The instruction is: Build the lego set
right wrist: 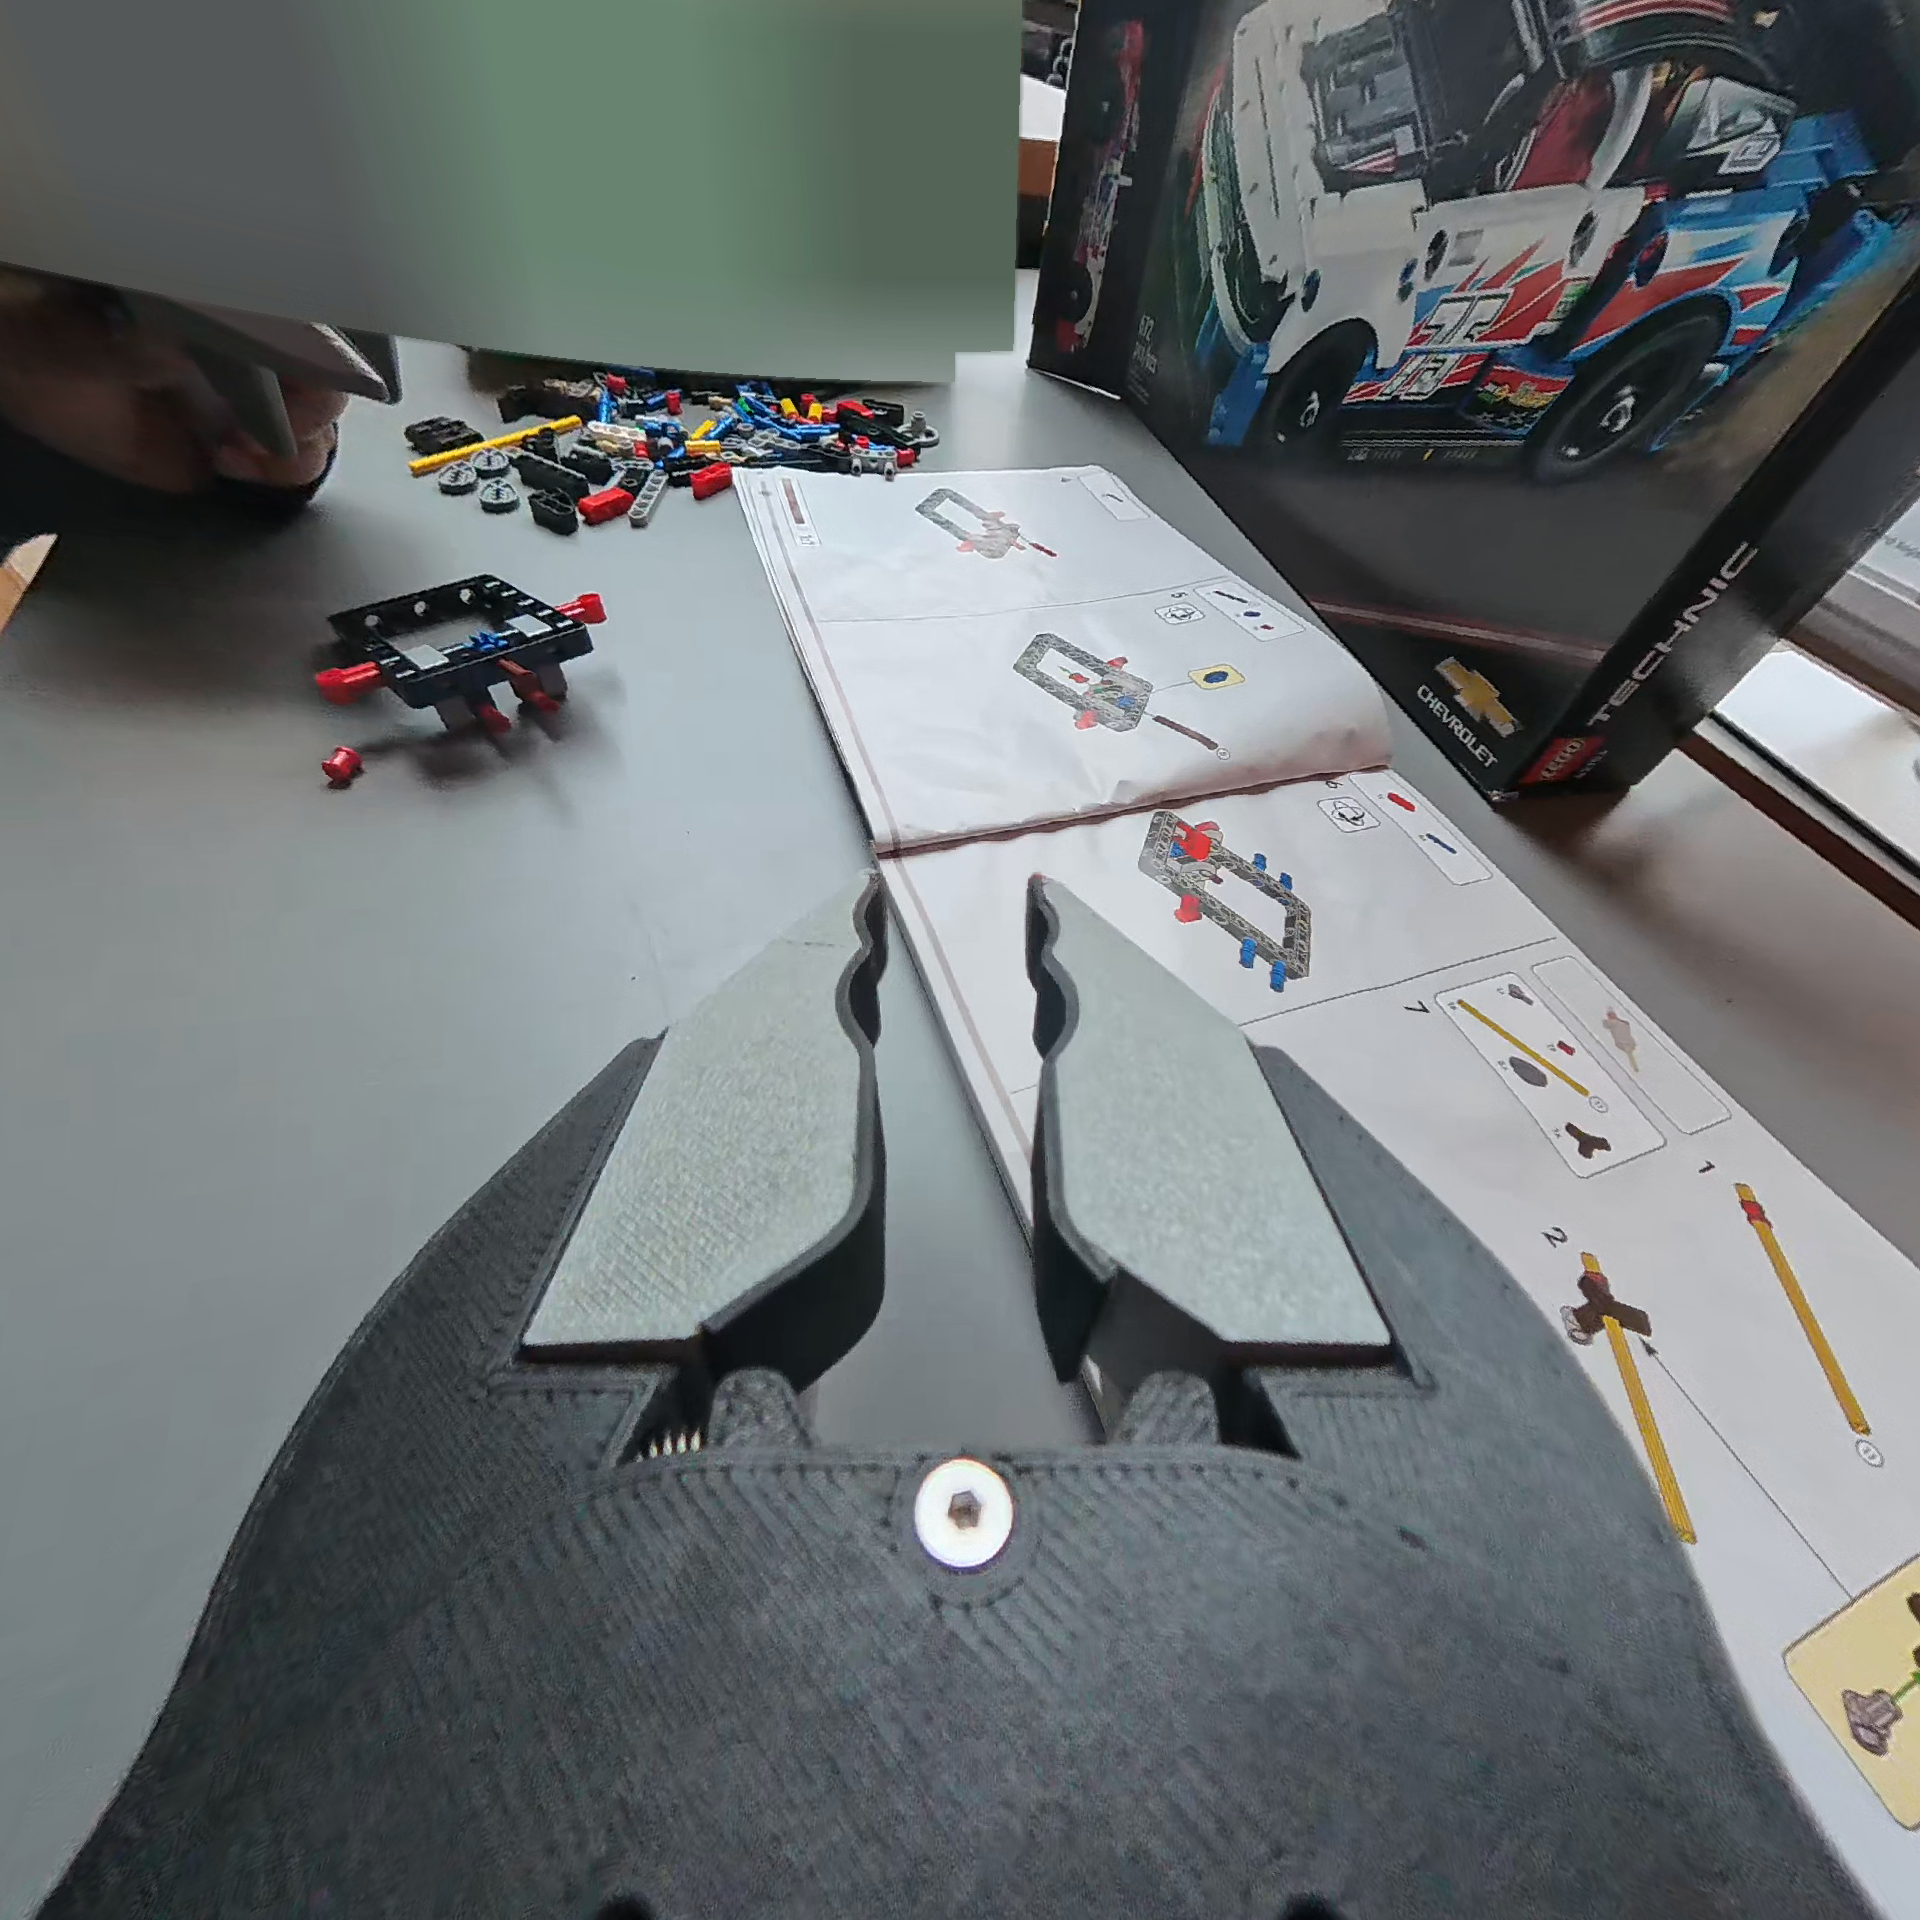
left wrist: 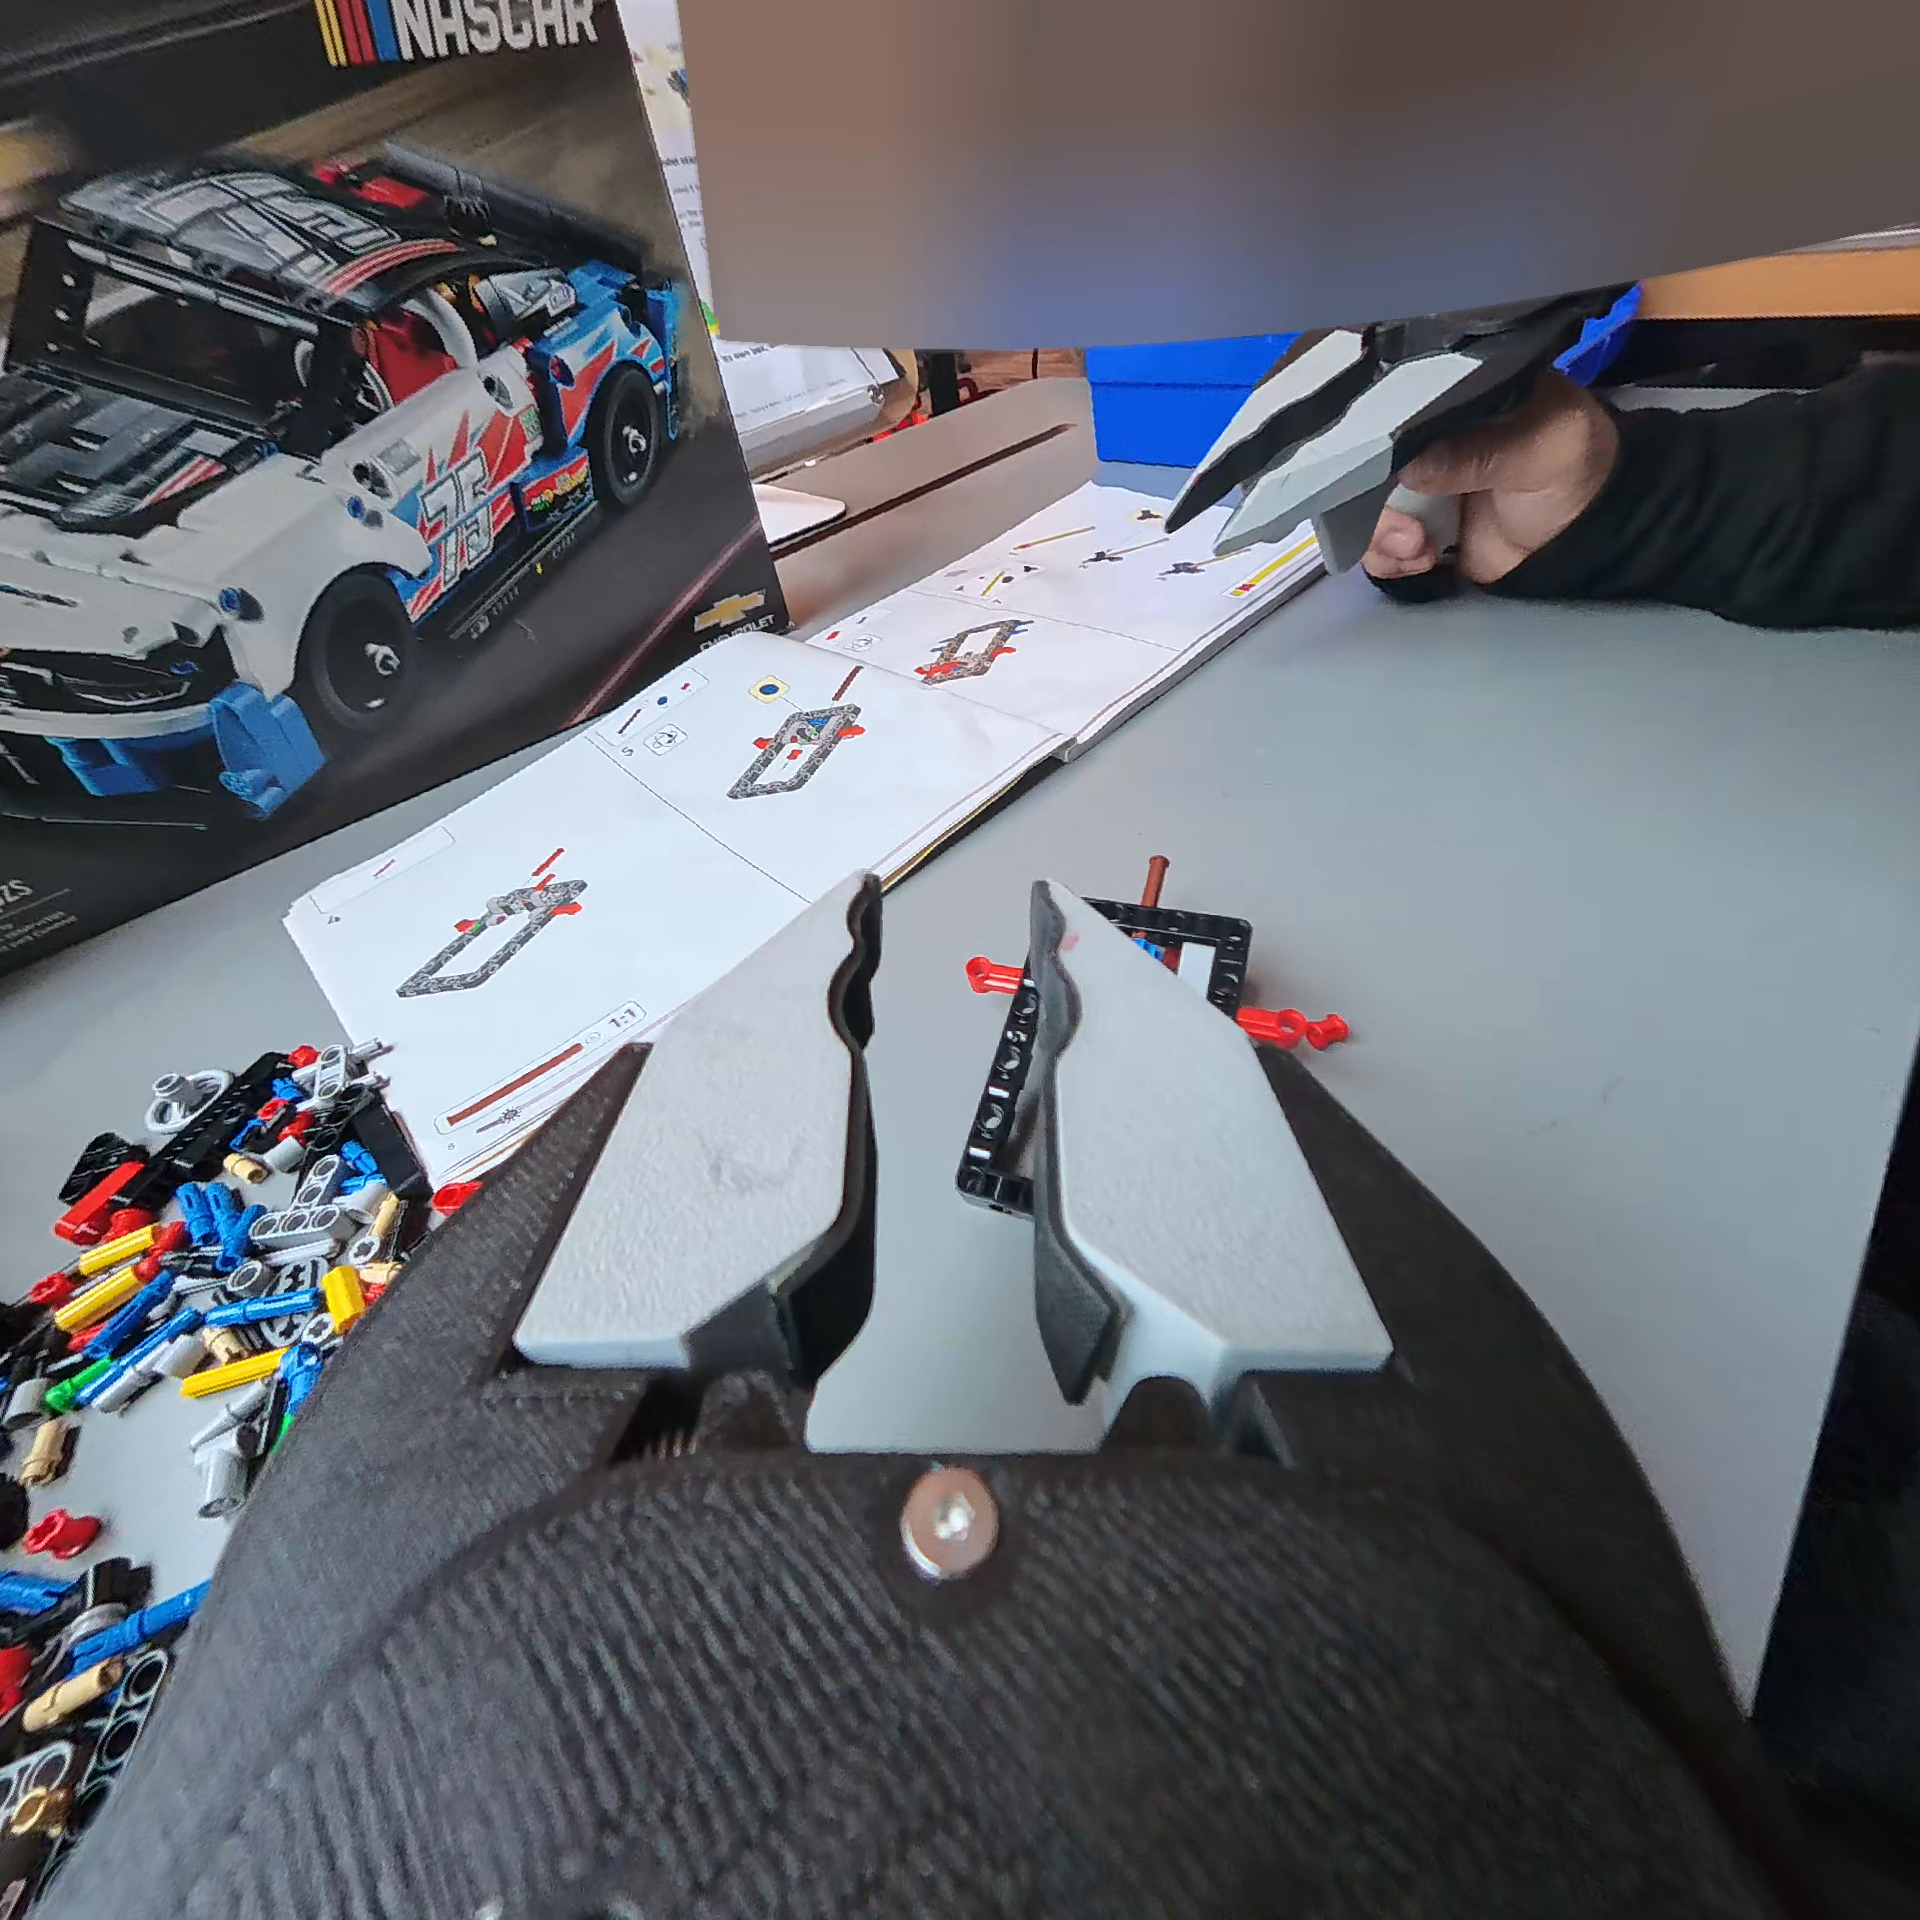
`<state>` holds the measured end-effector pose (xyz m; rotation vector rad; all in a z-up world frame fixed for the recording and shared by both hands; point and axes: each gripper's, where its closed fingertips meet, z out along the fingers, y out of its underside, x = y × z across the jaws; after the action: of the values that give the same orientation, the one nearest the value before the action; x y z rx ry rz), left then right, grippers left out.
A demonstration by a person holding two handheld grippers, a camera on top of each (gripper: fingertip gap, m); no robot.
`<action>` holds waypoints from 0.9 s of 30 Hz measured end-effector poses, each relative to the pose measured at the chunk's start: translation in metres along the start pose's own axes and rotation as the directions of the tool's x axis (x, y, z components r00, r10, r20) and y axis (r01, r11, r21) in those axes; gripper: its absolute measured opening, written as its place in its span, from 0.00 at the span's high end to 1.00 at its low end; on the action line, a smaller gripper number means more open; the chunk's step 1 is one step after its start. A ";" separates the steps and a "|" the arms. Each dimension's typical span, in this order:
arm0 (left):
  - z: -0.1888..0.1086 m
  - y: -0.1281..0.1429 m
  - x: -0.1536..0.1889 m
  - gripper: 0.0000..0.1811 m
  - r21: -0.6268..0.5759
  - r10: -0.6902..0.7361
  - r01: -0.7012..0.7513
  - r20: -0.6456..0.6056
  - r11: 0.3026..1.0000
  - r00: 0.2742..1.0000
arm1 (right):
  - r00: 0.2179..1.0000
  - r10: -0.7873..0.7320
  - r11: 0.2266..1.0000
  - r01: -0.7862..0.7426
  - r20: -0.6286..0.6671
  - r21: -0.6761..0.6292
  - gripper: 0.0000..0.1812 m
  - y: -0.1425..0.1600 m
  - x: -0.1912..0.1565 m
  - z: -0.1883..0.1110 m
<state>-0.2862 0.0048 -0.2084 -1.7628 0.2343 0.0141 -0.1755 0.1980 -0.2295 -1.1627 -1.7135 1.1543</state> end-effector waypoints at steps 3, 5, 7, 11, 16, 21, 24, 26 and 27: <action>0.000 0.000 0.001 0.85 -0.003 0.006 -0.006 -0.004 1.000 1.000 | 1.000 0.002 1.000 -0.002 0.005 0.015 0.88 -0.002 -0.001 -0.001; 0.000 0.001 0.003 0.85 -0.006 0.015 -0.015 -0.007 1.000 1.000 | 1.000 0.007 1.000 -0.007 0.008 0.019 0.88 -0.002 0.000 -0.002; 0.001 0.001 0.004 0.86 -0.009 0.021 -0.021 -0.009 1.000 1.000 | 1.000 0.003 1.000 -0.004 0.008 0.021 0.88 -0.003 -0.001 -0.002; 0.001 0.002 0.005 0.87 -0.012 0.014 -0.015 -0.028 1.000 0.999 | 1.000 -0.015 1.000 0.014 0.012 0.005 0.87 -0.001 -0.003 0.001; 0.003 0.004 0.007 0.88 -0.035 0.018 -0.020 -0.039 0.999 0.999 | 0.999 -0.044 0.999 0.044 0.029 -0.012 0.87 0.000 -0.007 0.006; 0.004 0.005 0.007 0.88 -0.038 0.004 -0.006 -0.053 0.999 0.999 | 0.997 -0.071 0.997 0.072 0.035 -0.018 0.87 0.000 -0.007 0.013; 0.003 0.003 0.003 0.88 -0.026 -0.019 0.018 -0.048 1.000 0.999 | 0.996 -0.074 0.997 0.075 0.043 -0.023 0.87 -0.001 -0.006 0.017; 0.003 0.003 0.003 0.88 -0.023 -0.026 0.024 -0.048 0.999 0.999 | 0.996 -0.073 0.997 0.074 0.047 -0.018 0.87 -0.002 -0.005 0.018; 0.003 0.003 0.002 0.88 -0.023 -0.027 0.025 -0.048 0.999 0.999 | 0.996 -0.070 0.997 0.071 0.048 -0.017 0.87 -0.002 -0.005 0.018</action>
<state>-0.2840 0.0066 -0.2123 -1.7901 0.2469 -0.0446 -0.1914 0.1883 -0.2339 -1.0854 -1.7902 1.1331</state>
